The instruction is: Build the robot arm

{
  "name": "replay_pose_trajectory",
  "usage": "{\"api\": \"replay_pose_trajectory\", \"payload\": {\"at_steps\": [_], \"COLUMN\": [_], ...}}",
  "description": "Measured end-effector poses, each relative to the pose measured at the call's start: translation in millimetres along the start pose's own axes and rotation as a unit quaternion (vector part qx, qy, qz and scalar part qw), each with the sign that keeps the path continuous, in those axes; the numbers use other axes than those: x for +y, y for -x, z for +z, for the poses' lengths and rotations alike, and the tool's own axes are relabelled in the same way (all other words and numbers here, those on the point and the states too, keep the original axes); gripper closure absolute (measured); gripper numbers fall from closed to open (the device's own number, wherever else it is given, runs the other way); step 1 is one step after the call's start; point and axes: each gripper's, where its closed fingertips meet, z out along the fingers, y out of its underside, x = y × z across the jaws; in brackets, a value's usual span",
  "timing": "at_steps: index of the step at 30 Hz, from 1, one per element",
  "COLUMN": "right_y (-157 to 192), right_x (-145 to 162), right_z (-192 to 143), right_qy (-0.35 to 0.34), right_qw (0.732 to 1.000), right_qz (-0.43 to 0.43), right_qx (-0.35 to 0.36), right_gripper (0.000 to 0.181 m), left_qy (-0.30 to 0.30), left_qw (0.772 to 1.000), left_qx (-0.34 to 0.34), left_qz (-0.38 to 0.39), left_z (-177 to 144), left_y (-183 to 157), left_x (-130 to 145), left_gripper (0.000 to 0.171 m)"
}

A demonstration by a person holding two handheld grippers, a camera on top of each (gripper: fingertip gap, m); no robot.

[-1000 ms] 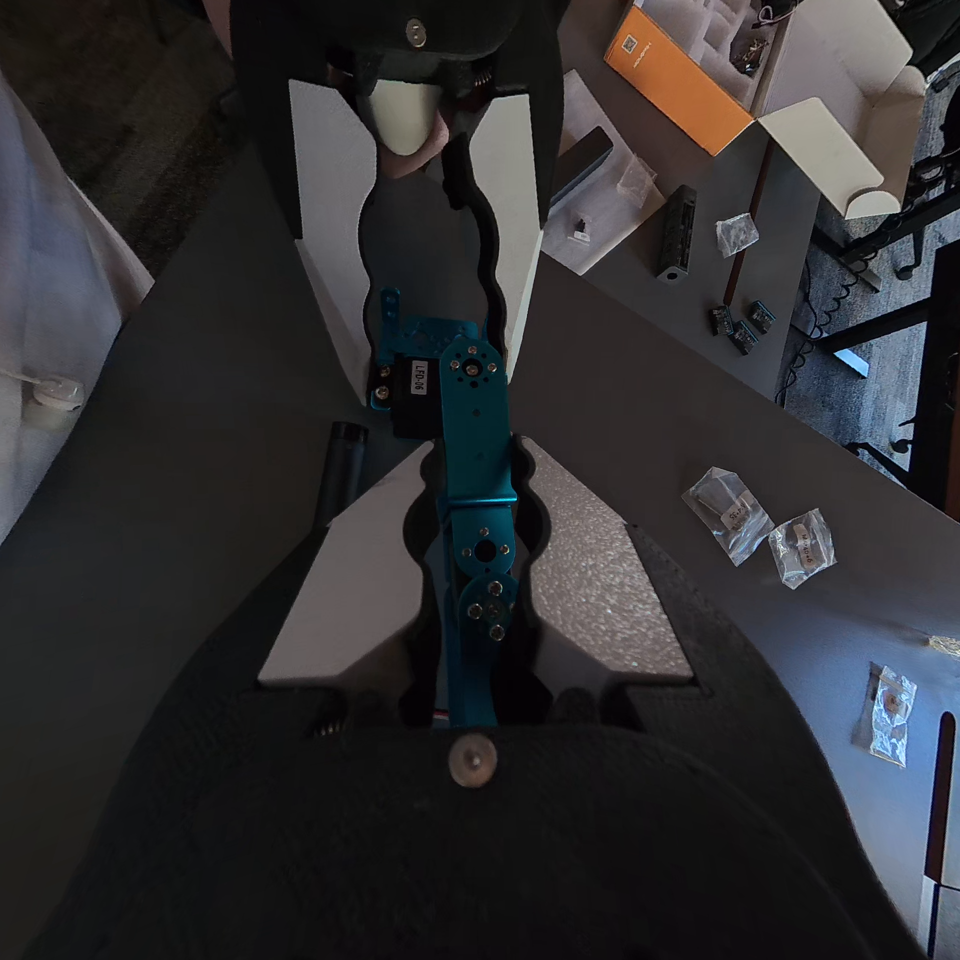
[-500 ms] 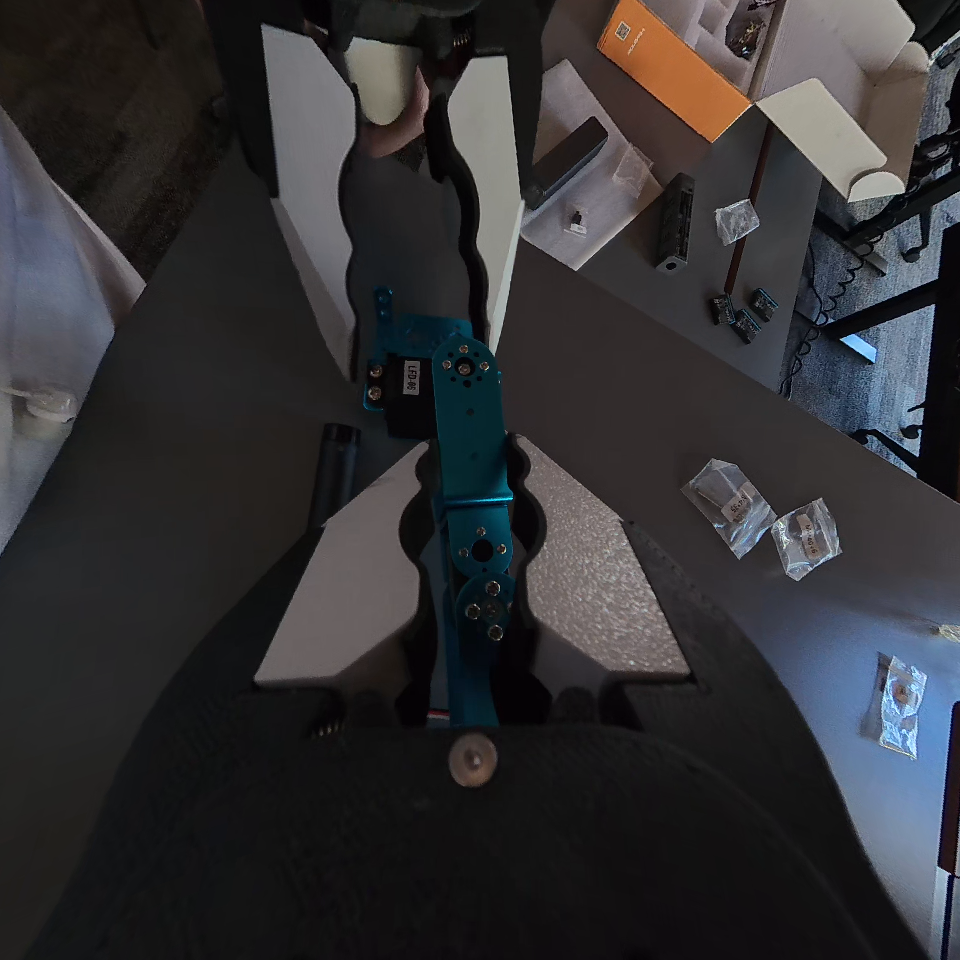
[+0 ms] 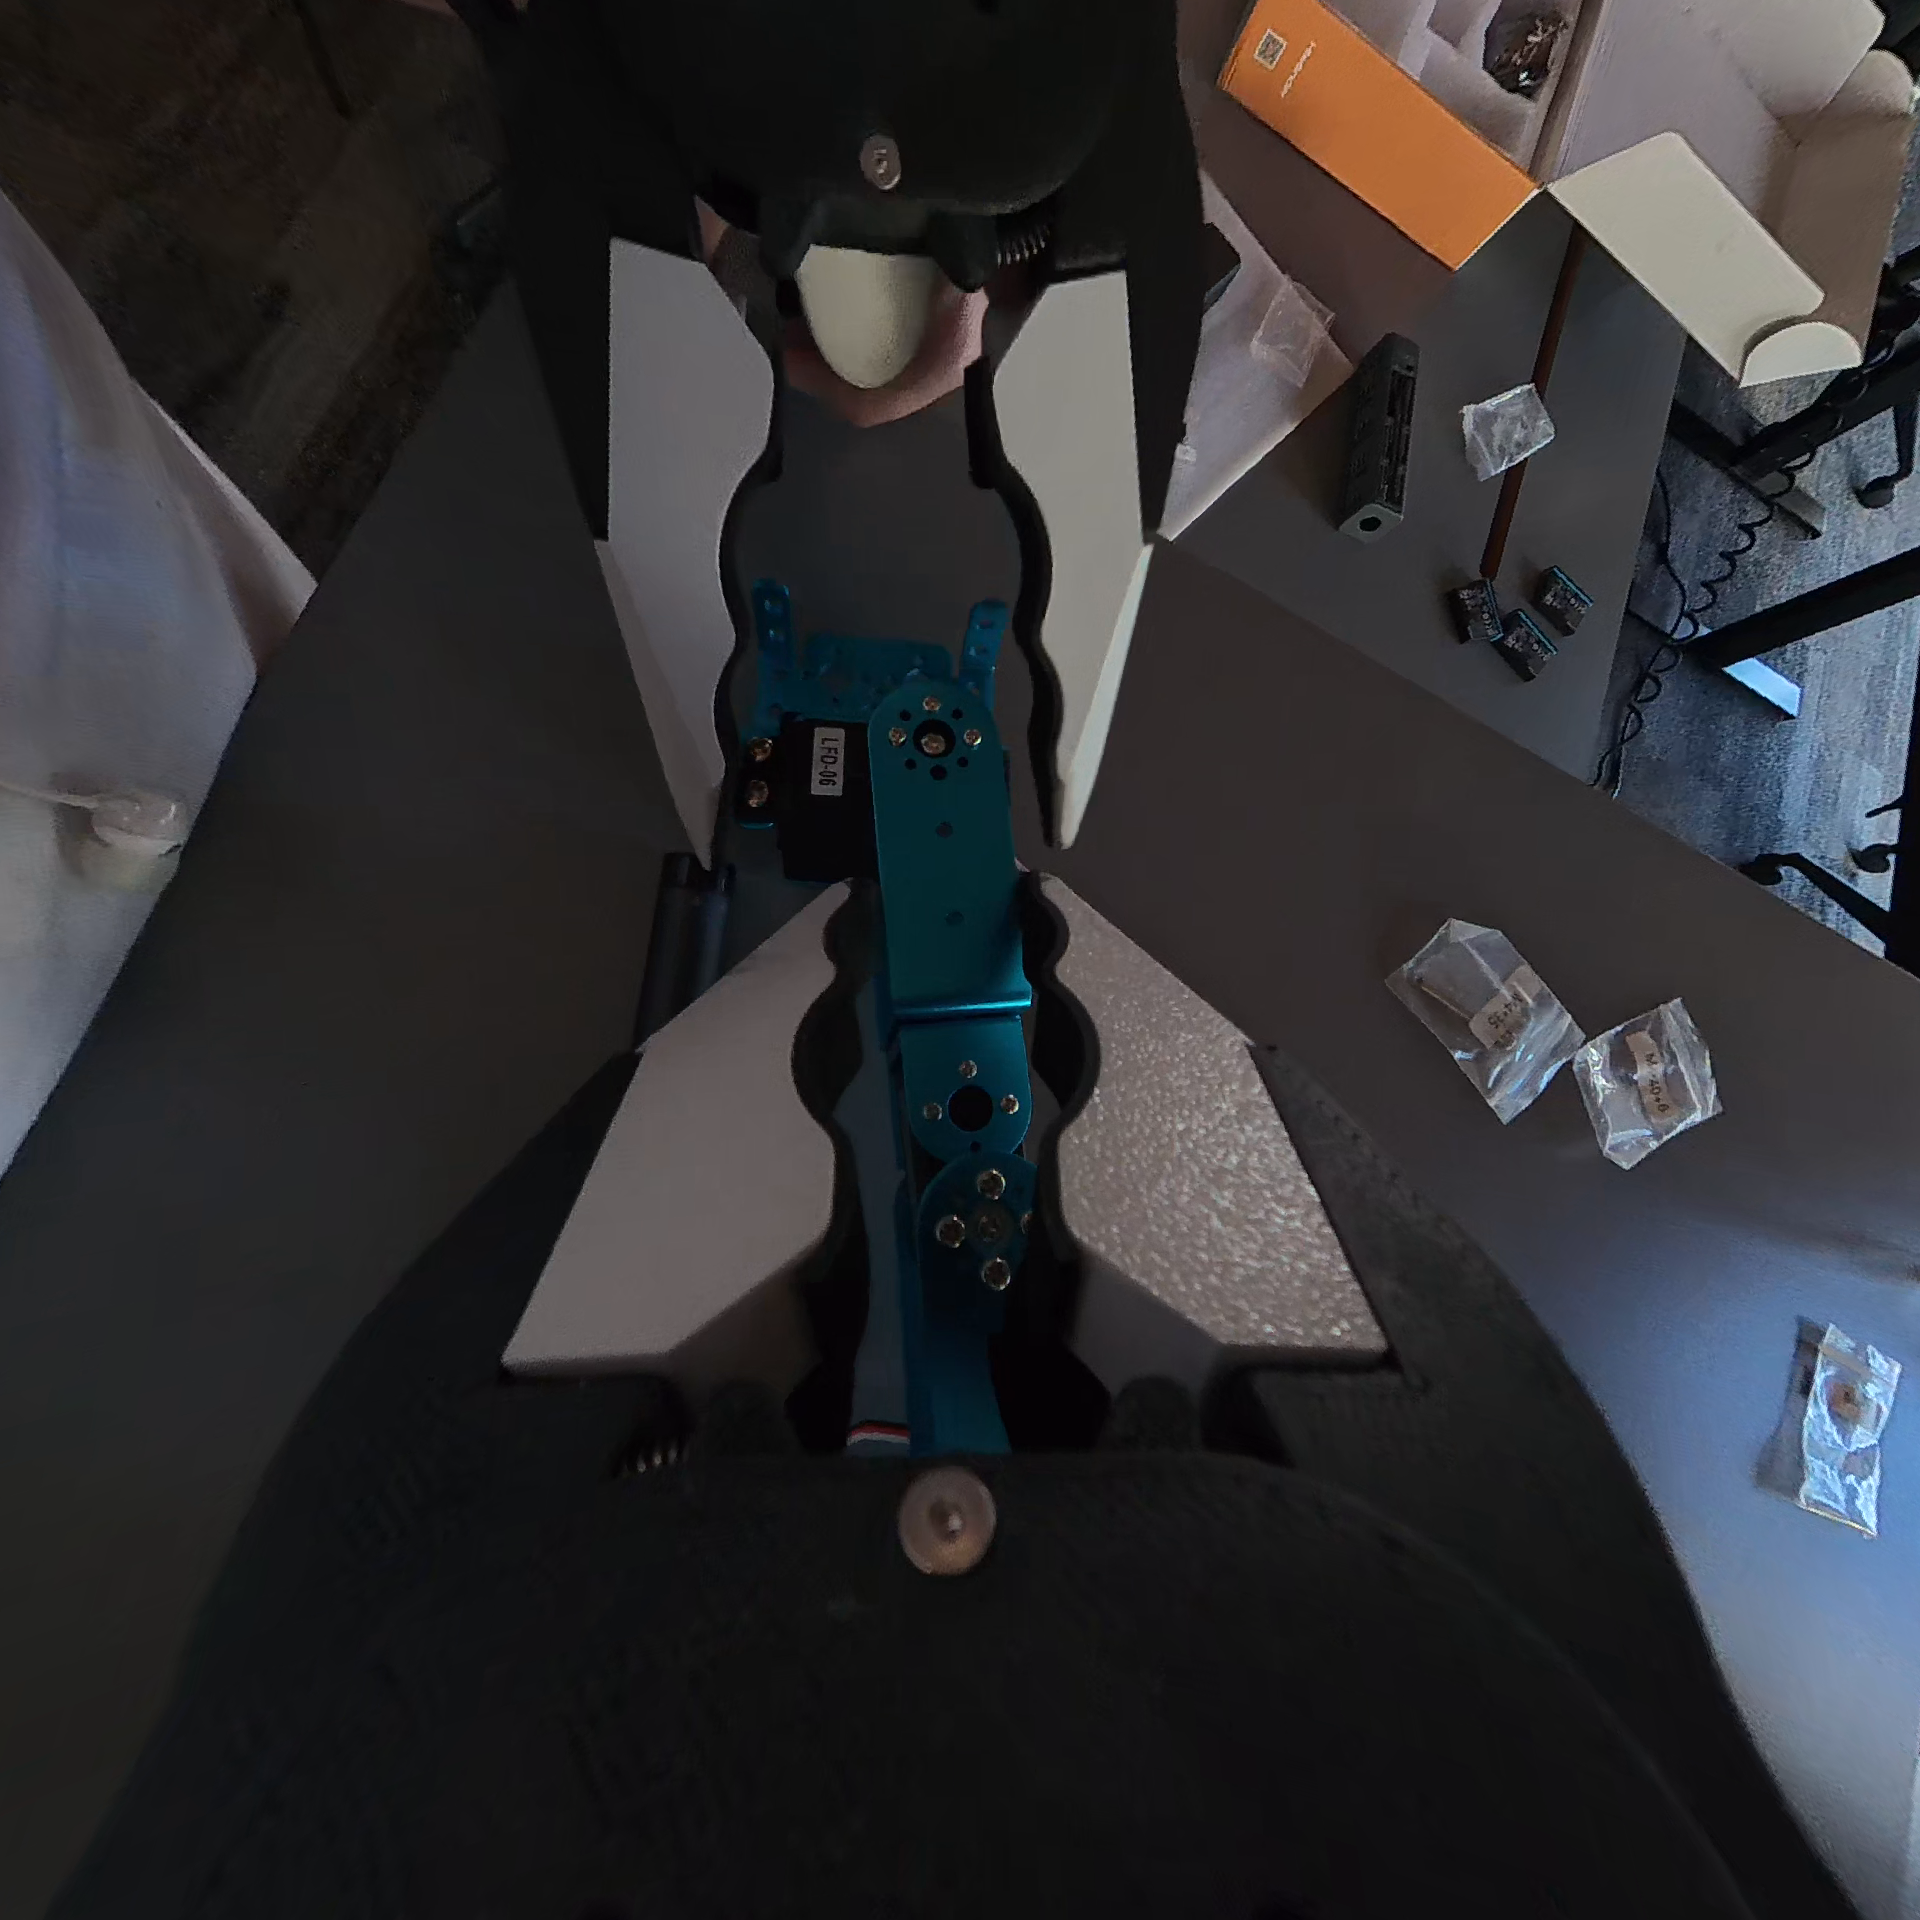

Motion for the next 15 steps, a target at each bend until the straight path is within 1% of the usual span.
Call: {"api": "replay_pose_trajectory", "payload": {"at_steps": [1, 3, 15], "right_y": [-0.2, -1.8, -2.8], "right_x": [2.8, 6.5, 6.7], "right_z": [1.4, 3.6, 3.3], "right_qy": [0.010, 0.027, 0.027], "right_qw": [1.000, 0.999, 0.999], "right_qz": [-0.001, -0.015, -0.025], "right_qx": [0.001, 0.012, 0.005], "right_gripper": [0.150, 0.152, 0.153], "left_qy": [-0.001, -0.003, -0.008], "left_qw": [1.000, 1.000, 0.999], "left_qx": [0.010, 0.015, 0.039], "left_qz": [-0.003, -0.001, 0.018], "left_z": [0.9, 1.1, -0.1], "left_y": [-2.5, -3.0, -2.0], "left_x": [0.2, 0.1, 0.9], "left_gripper": [0.103, 0.104, 0.104]}}
